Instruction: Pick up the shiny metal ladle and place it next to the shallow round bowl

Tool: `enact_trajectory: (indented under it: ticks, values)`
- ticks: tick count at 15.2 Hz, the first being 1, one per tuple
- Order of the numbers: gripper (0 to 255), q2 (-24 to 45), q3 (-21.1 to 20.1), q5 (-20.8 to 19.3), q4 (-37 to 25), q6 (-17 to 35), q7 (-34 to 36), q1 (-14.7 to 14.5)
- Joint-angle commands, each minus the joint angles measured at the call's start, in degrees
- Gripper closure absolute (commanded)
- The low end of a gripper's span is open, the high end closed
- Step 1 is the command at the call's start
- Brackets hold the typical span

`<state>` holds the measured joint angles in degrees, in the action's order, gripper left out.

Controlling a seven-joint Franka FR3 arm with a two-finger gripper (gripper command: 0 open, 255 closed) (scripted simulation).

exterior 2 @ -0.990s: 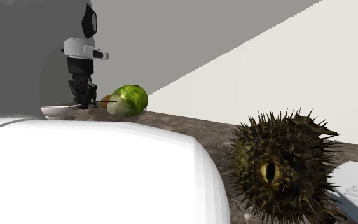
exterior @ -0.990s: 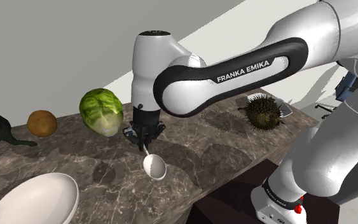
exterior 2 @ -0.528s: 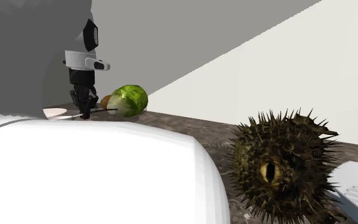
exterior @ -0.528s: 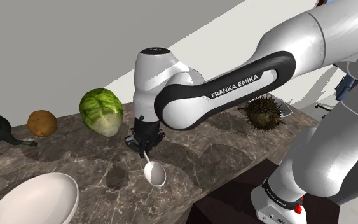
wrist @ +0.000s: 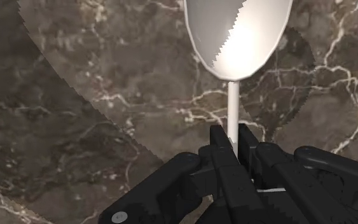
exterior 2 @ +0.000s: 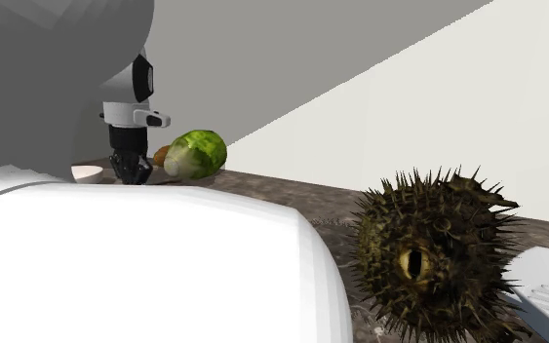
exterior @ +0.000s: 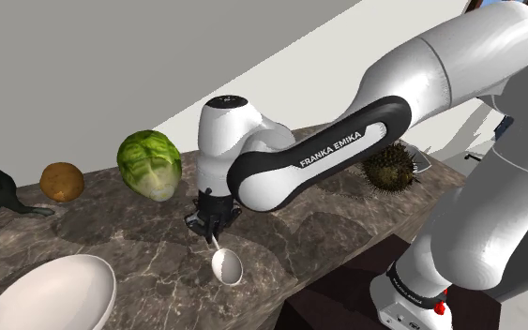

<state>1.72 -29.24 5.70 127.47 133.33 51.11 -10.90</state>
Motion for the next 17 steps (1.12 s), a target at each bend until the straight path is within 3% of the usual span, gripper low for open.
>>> enact_trajectory:
  ticks: [1,11,12,17]
  values:
    - [255,0.86,0.00,-0.44,0.83,1.62,0.19,-0.05]
    - [255,1.78,0.02,-0.97,1.35,2.97,0.49,-0.13]
    - [0,1.78,0.02,-0.97,1.35,2.97,0.49,-0.13]
    - [0,1.78,0.02,-0.97,1.35,2.97,0.49,-0.13]
